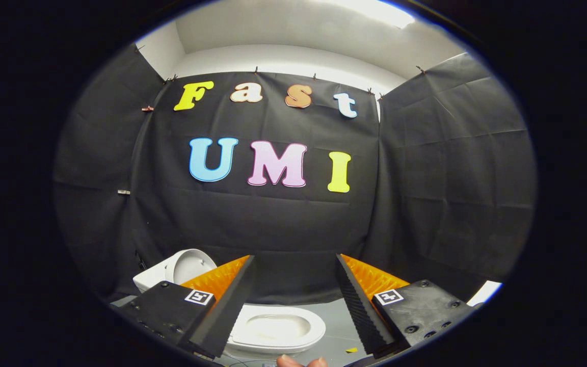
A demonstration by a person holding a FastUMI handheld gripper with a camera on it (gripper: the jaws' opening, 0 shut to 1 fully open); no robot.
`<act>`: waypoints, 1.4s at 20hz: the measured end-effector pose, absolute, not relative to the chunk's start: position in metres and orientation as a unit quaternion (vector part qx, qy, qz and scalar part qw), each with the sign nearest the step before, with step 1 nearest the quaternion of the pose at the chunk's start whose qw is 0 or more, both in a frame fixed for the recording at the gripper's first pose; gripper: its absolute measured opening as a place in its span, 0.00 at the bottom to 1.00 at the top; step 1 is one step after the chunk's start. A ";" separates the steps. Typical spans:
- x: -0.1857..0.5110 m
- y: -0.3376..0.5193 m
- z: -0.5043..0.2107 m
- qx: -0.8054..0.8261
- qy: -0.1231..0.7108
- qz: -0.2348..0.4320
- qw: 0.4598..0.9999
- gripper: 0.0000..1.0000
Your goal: Open the toilet lid.
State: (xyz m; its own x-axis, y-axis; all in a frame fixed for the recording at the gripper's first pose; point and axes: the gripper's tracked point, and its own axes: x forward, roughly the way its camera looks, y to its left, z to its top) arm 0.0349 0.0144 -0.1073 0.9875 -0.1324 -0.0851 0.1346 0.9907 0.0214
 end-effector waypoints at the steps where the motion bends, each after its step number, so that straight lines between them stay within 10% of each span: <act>1: 0.035 0.014 -0.107 0.015 0.040 -0.068 0.997 0.99; 28: 0.036 0.021 -0.116 0.020 0.055 -0.061 0.996 0.99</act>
State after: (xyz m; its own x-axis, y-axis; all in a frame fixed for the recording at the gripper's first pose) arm 0.0360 0.0214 -0.1159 0.9865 -0.1191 -0.1125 0.1236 0.9918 0.0337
